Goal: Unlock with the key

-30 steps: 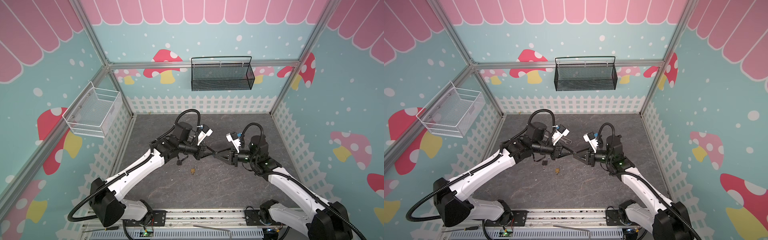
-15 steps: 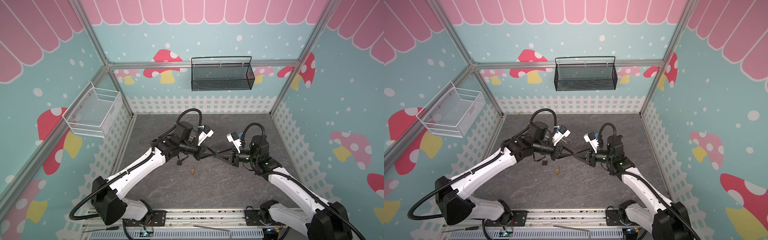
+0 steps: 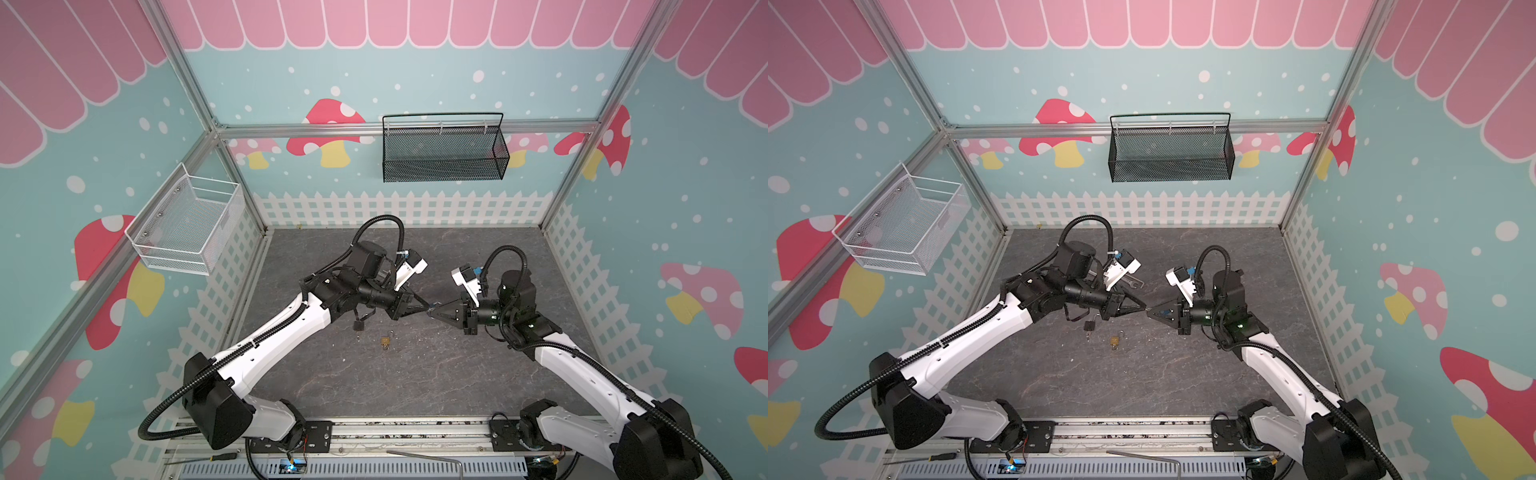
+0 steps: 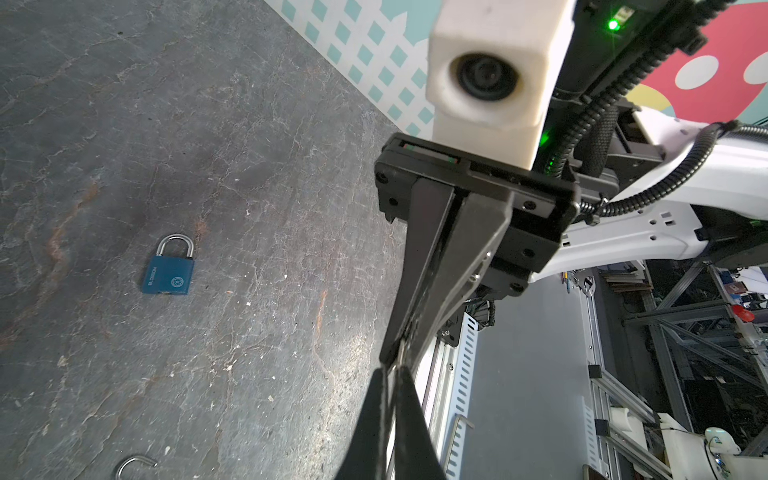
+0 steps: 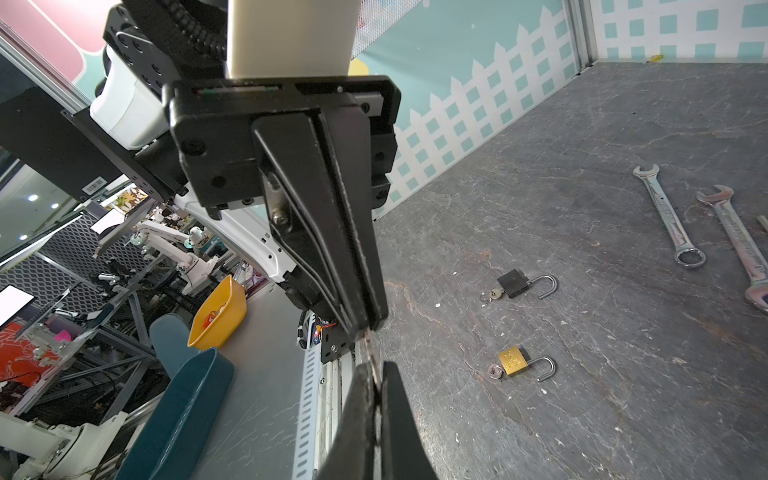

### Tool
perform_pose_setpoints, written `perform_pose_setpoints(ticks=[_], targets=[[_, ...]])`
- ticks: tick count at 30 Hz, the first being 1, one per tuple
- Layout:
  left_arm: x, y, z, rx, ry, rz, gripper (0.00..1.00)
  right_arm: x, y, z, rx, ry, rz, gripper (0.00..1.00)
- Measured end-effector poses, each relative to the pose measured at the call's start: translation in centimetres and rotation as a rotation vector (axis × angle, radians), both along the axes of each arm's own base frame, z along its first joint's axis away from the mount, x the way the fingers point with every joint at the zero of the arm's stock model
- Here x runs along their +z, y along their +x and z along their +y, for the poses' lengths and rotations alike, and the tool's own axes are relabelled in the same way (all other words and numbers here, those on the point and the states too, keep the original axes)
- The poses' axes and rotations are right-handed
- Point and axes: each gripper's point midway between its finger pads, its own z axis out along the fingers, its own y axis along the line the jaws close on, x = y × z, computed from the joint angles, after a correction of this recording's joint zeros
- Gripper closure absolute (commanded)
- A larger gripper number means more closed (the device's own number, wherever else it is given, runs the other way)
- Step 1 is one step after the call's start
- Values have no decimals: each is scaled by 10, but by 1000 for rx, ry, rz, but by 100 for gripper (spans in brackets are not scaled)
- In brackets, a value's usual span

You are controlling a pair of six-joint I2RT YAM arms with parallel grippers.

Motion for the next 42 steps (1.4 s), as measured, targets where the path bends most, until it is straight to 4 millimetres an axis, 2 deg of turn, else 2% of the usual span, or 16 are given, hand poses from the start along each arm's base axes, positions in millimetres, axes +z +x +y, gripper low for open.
perform_pose_setpoints(ticks=[5, 6, 10, 13, 17, 21, 24, 27, 33, 37, 42], targets=[[1, 2, -1, -1, 2, 4, 100, 2, 0, -2, -7, 1, -9, 100], [2, 2, -2, -1, 1, 2, 96, 3, 1, -2, -12, 1, -13, 100], [5, 6, -2, 12, 1, -15, 67, 7, 2, -5, -46, 4, -35, 100], [7, 14, 1, 49, -1, -24, 58, 5, 5, -8, -92, -9, -24, 100], [5, 30, 11, 143, -33, -59, 50, -12, 18, -19, -187, -47, 45, 100], [-10, 44, 20, 243, -23, -88, 48, -44, 29, -36, -317, -116, 163, 100], [-25, 55, 18, 287, 1, -101, 46, -68, 32, -51, -428, -170, 245, 100], [-44, 63, 8, 306, 44, -116, 44, -87, 27, -66, -521, -205, 317, 100], [-109, 70, -25, 269, 207, -118, 39, -109, 20, -92, -693, -271, 440, 100], [-144, 86, -39, 259, 294, -116, 37, -126, 16, -100, -742, -307, 522, 100], [-173, 110, -58, 250, 386, -136, 34, -151, 8, -103, -752, -378, 628, 100]])
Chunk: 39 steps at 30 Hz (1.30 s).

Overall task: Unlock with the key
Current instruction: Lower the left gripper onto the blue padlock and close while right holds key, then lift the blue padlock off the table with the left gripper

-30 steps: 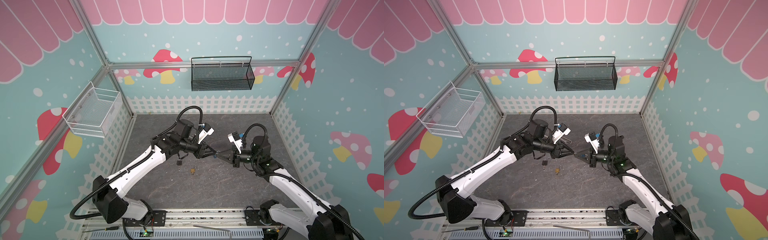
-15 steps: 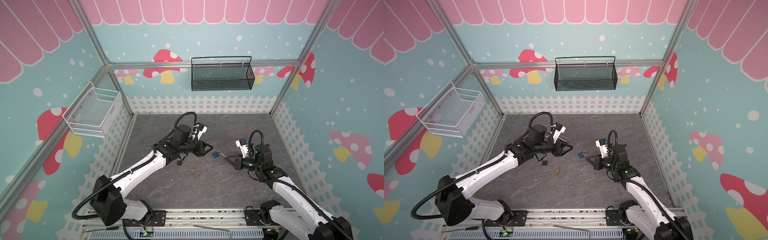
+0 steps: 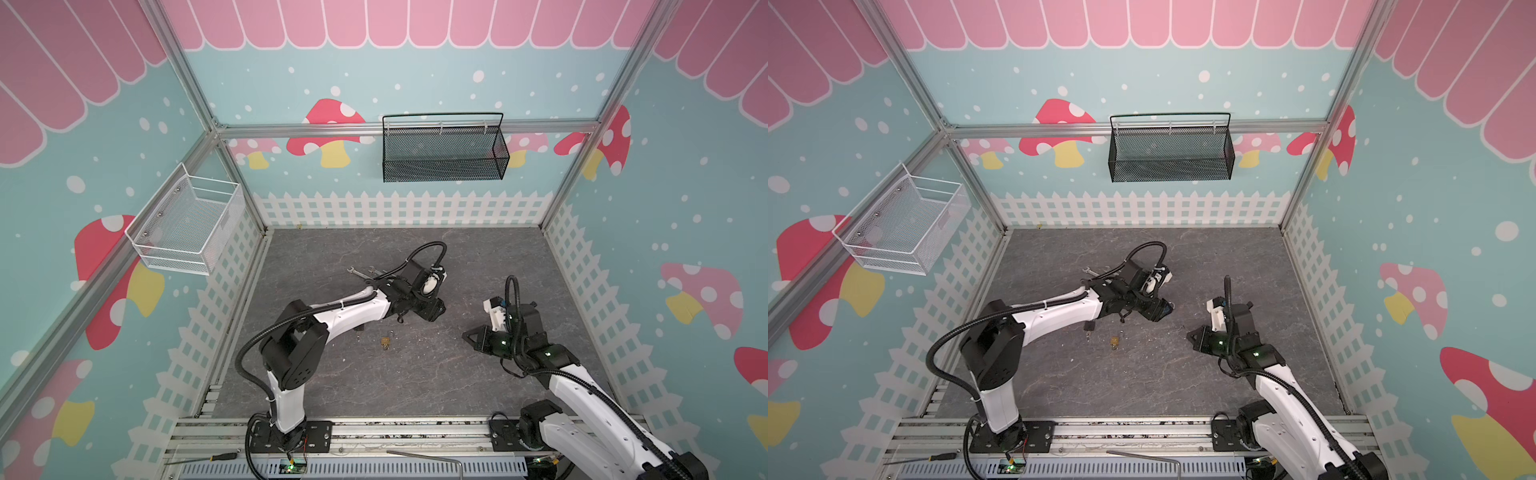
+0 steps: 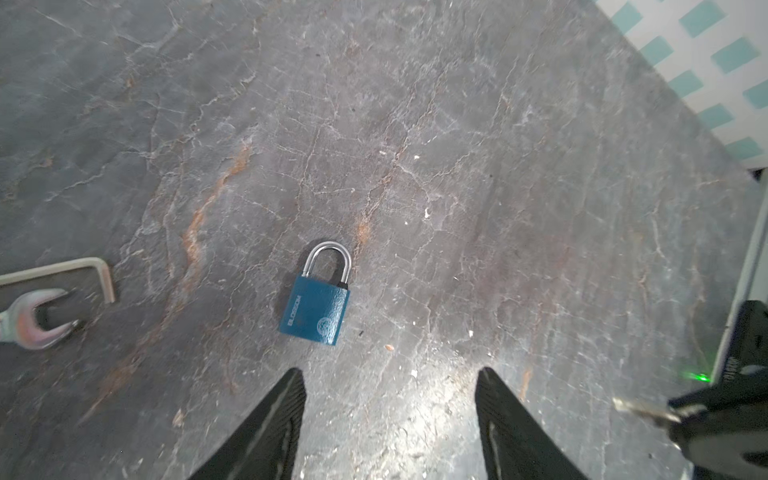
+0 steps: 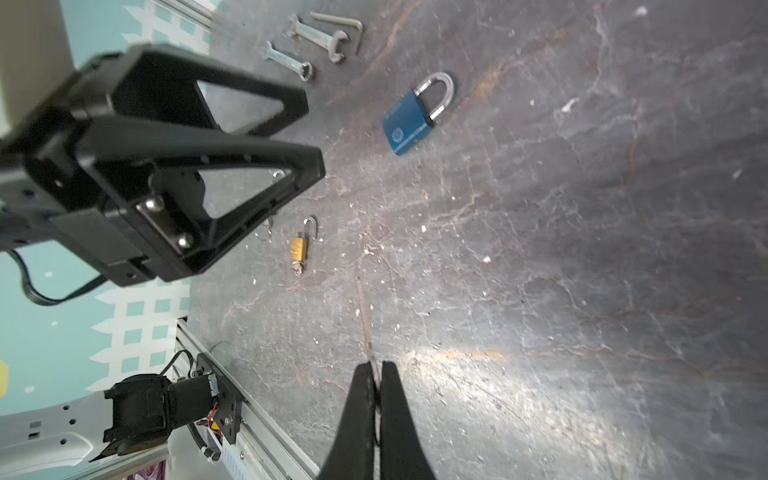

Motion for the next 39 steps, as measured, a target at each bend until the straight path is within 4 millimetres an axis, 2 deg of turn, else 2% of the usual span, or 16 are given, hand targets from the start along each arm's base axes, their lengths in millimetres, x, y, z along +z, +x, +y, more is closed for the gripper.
perform_pose_setpoints(ticks=[6, 11, 15, 21, 27, 34, 39], targets=[[-29, 25, -15, 7, 110, 17, 34, -13, -4, -1, 18, -33, 57, 100], [-53, 31, -11, 17, 196, 42, 33, -15, -3, 3, 50, -39, 75, 100], [-64, 31, -6, 23, 244, 57, 33, -17, -3, 3, 60, -43, 77, 100], [-76, 35, -7, 29, 280, 67, 33, -19, -3, 3, 69, -50, 80, 100], [-82, 25, -6, 26, 319, 89, 34, -19, -2, 3, 78, -56, 69, 100], [-85, 20, -2, 106, 363, 97, 38, -19, -2, 3, 81, -58, 65, 100], [-87, 24, -5, 182, 372, 95, 43, -18, -2, 3, 83, -58, 62, 100]])
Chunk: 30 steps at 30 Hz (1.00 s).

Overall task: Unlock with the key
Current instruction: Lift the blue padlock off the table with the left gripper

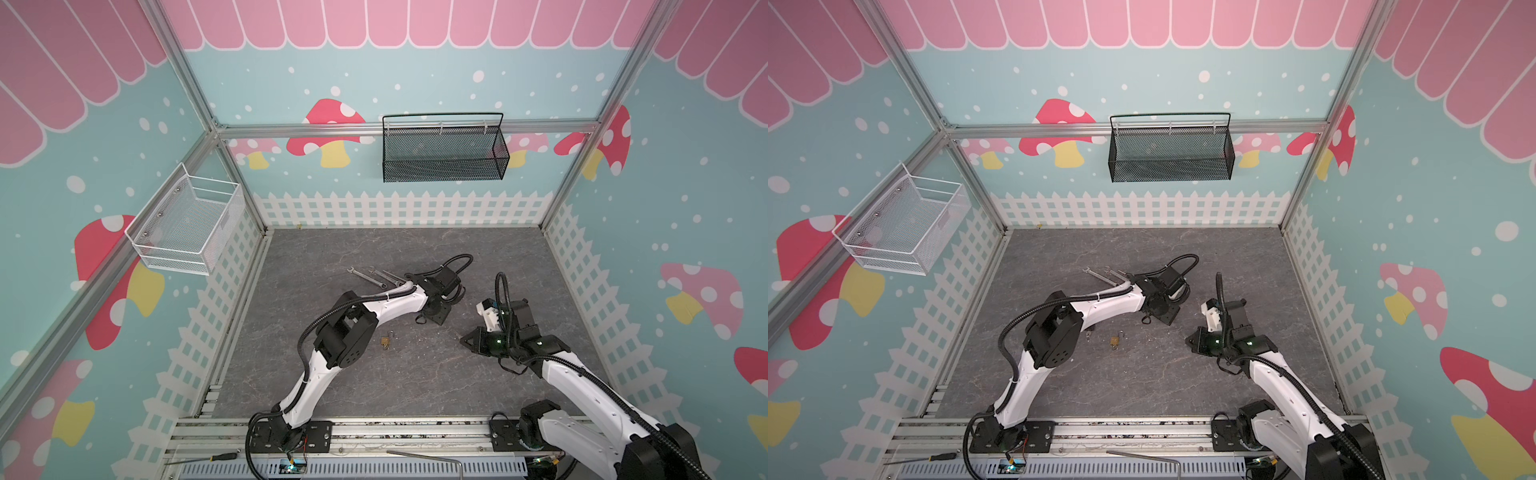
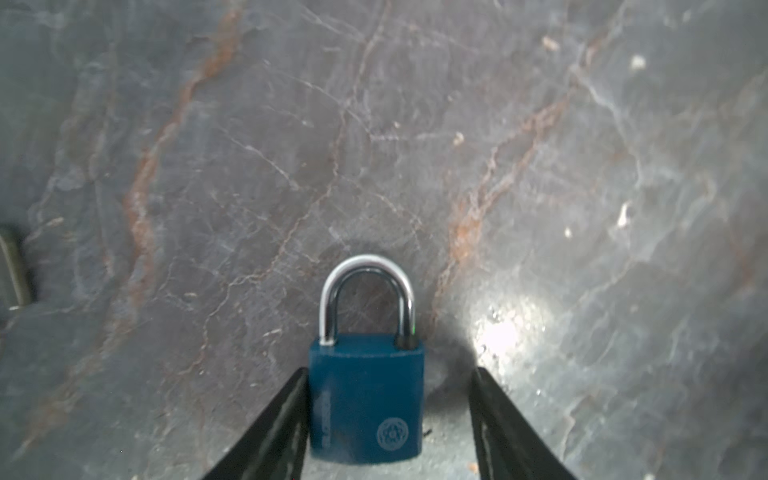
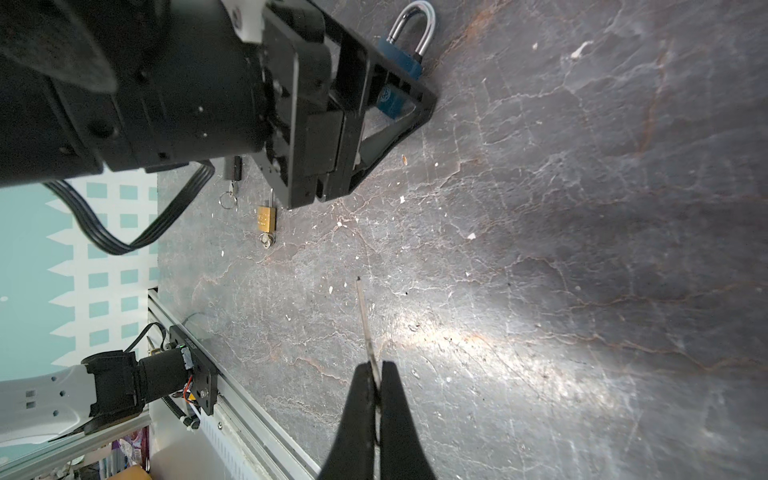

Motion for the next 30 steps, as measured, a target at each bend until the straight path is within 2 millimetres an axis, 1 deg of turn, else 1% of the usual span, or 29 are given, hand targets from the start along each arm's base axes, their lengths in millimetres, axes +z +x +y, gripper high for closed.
perform_pose_setpoints(ticks=[3, 8, 10, 11, 16, 17, 18, 21, 22, 24, 25, 30], targets=[[0, 2, -2, 28, -1, -4, 44, 1, 0, 0, 0, 1, -6, 100], [-1, 6, -6, 57, -7, -9, 50, 2, 0, 0, 1, 3, -10, 100], [-1, 6, -6, 66, -7, -5, 54, 2, 0, 0, 1, 3, -10, 100], [-1, 6, -6, 69, -6, -4, 57, 2, 0, 0, 1, 3, -10, 100], [-2, 4, -4, 85, 2, -1, 60, 2, 0, 0, 5, 1, -14, 100], [-2, 4, -4, 89, 1, 1, 65, 2, 0, 0, 6, 0, -15, 100], [-2, 4, -4, 93, 3, 1, 68, 2, 0, 0, 8, -1, -16, 100], [-2, 4, -3, 98, 7, -1, 70, 2, 0, 0, 11, -2, -19, 100], [-2, 4, -3, 98, 7, -1, 74, 3, 0, 0, 12, -2, -21, 100], [-2, 4, -3, 105, 6, -1, 85, 4, 0, 0, 13, -2, -27, 100], [-2, 5, -2, 111, 5, -1, 89, 5, 1, 0, 11, -2, -30, 100], [1, 4, 5, 198, 3, 12, 100, 11, 2, -1, 7, 4, -56, 100]])
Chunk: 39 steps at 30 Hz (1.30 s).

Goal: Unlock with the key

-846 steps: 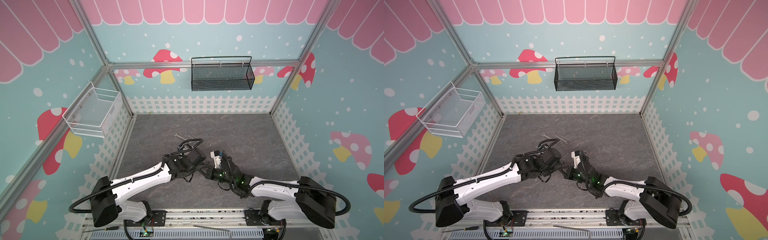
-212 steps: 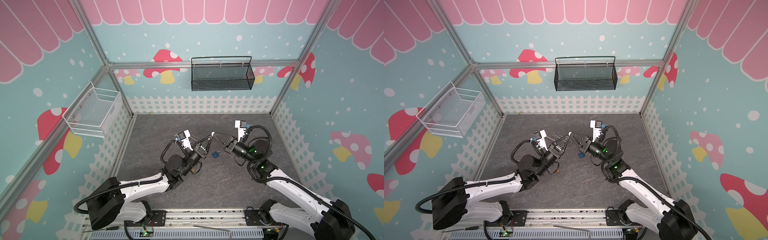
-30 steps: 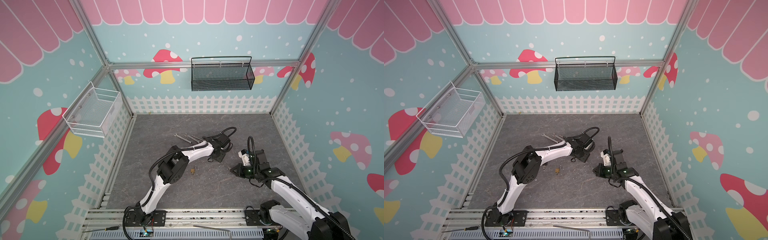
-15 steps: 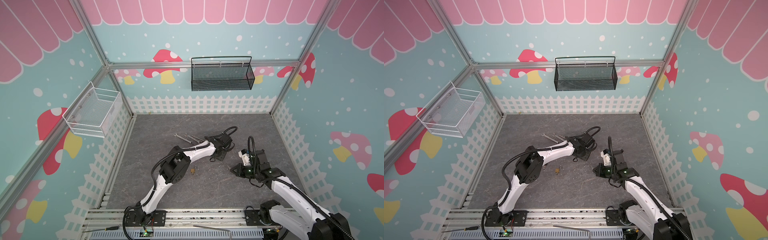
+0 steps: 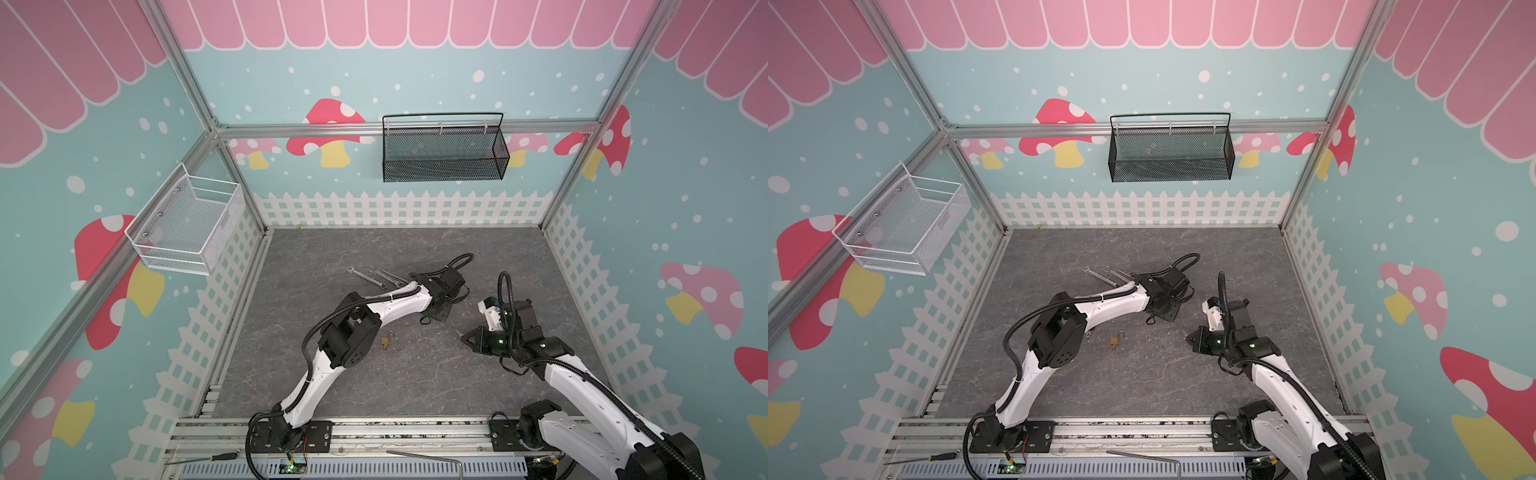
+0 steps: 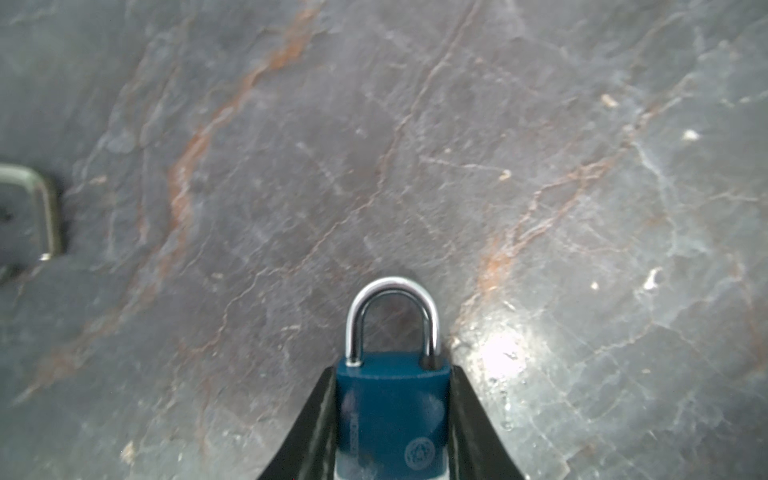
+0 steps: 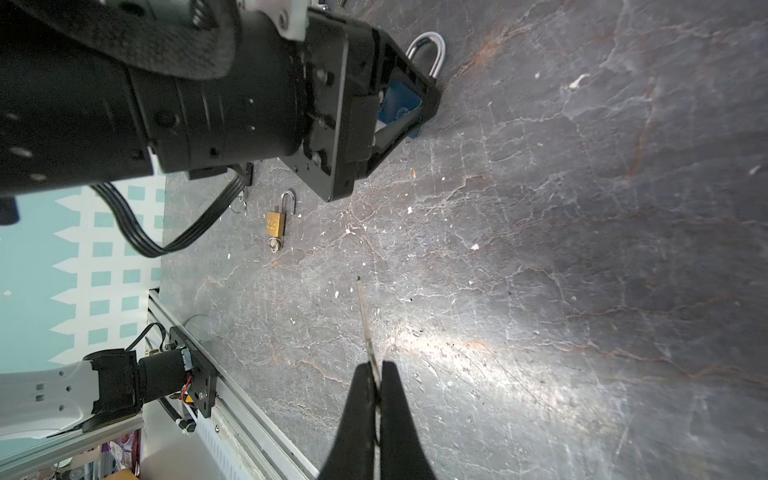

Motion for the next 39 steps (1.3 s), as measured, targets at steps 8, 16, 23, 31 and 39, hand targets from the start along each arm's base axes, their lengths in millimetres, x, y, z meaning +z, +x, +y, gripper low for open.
perform_pose_setpoints(ticks=[8, 16, 23, 31, 39], targets=[[26, -9, 14, 199, -68, 25, 100, 9, 0, 0, -2, 10, -35, 100], [83, -29, 39, 364, -188, 6, 100, 13, 2, 1, -10, 21, -37, 100], [82, -47, 56, 484, -231, 46, 100, 13, 11, 20, 9, 61, -39, 100], [71, -67, 60, 612, -309, 98, 100, 8, -5, 69, 37, 163, -63, 100], [99, -66, 57, 706, -444, 80, 100, -4, -8, 82, -79, 230, -57, 100]])
